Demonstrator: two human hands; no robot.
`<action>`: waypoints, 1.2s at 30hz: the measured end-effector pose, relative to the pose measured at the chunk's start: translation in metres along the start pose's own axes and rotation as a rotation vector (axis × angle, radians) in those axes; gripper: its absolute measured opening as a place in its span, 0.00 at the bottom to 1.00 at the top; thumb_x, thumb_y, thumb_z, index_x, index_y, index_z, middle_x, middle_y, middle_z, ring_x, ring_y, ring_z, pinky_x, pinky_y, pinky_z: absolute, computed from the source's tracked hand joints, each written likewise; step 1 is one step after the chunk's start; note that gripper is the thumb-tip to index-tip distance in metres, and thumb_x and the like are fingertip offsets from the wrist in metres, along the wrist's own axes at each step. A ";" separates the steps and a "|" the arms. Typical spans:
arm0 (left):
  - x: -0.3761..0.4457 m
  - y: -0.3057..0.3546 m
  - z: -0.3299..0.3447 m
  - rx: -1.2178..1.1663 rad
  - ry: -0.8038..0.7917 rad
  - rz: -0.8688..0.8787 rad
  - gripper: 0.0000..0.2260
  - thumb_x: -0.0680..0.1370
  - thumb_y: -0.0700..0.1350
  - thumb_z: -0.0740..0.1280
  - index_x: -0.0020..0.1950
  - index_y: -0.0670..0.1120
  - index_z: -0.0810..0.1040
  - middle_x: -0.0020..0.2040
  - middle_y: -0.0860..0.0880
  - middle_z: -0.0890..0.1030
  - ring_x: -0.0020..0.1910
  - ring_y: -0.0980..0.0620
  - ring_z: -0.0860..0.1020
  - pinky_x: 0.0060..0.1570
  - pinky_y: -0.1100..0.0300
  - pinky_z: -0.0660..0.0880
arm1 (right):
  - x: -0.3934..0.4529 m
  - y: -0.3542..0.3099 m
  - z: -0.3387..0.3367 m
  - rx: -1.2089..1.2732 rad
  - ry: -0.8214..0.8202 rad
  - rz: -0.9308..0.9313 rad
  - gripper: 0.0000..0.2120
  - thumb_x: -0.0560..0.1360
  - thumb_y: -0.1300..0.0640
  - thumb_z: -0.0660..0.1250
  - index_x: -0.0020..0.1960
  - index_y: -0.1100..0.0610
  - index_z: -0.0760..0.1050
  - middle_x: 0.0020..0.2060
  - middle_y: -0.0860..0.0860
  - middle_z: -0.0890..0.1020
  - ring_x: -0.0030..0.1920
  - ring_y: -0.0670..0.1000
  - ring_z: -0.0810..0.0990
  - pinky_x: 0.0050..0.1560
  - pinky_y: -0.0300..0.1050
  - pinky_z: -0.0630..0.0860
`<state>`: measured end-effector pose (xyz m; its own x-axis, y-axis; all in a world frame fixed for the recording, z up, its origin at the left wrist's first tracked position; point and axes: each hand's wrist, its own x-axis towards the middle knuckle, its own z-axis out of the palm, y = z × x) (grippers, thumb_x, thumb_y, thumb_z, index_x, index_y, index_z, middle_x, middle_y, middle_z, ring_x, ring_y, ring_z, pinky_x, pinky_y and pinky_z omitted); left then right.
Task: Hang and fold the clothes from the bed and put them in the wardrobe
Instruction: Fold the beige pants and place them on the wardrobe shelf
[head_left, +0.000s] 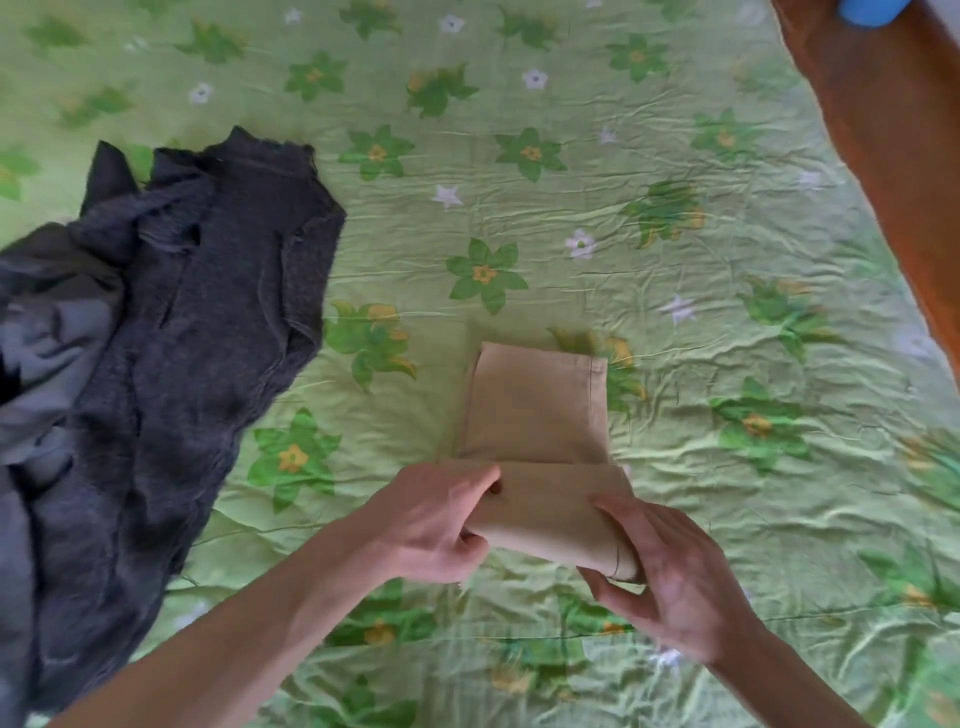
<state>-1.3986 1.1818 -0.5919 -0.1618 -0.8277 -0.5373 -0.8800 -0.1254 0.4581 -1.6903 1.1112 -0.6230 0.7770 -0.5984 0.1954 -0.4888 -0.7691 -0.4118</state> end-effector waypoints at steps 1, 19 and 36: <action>0.001 0.000 -0.009 -0.030 -0.043 -0.011 0.15 0.74 0.47 0.64 0.60 0.55 0.69 0.43 0.51 0.82 0.37 0.50 0.82 0.36 0.51 0.83 | 0.004 0.002 -0.007 0.028 -0.030 0.008 0.30 0.74 0.41 0.72 0.68 0.57 0.72 0.55 0.52 0.86 0.50 0.50 0.85 0.51 0.49 0.85; 0.091 -0.023 0.016 -1.162 0.748 -0.219 0.21 0.78 0.56 0.76 0.63 0.51 0.71 0.56 0.47 0.81 0.53 0.48 0.82 0.54 0.52 0.82 | 0.091 0.038 0.051 0.557 0.227 0.730 0.36 0.84 0.42 0.61 0.84 0.46 0.44 0.80 0.44 0.58 0.78 0.36 0.58 0.78 0.44 0.60; 0.127 -0.034 0.051 0.229 0.763 -0.076 0.32 0.86 0.60 0.57 0.83 0.39 0.61 0.84 0.40 0.60 0.85 0.42 0.54 0.80 0.39 0.58 | 0.096 0.066 0.093 -0.053 -0.098 0.447 0.36 0.84 0.36 0.50 0.85 0.54 0.50 0.85 0.50 0.49 0.84 0.49 0.45 0.83 0.53 0.49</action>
<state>-1.4120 1.1088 -0.7124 0.1799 -0.9776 0.1096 -0.9597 -0.1499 0.2379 -1.6109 1.0235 -0.7148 0.5176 -0.8521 -0.0773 -0.8024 -0.4520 -0.3896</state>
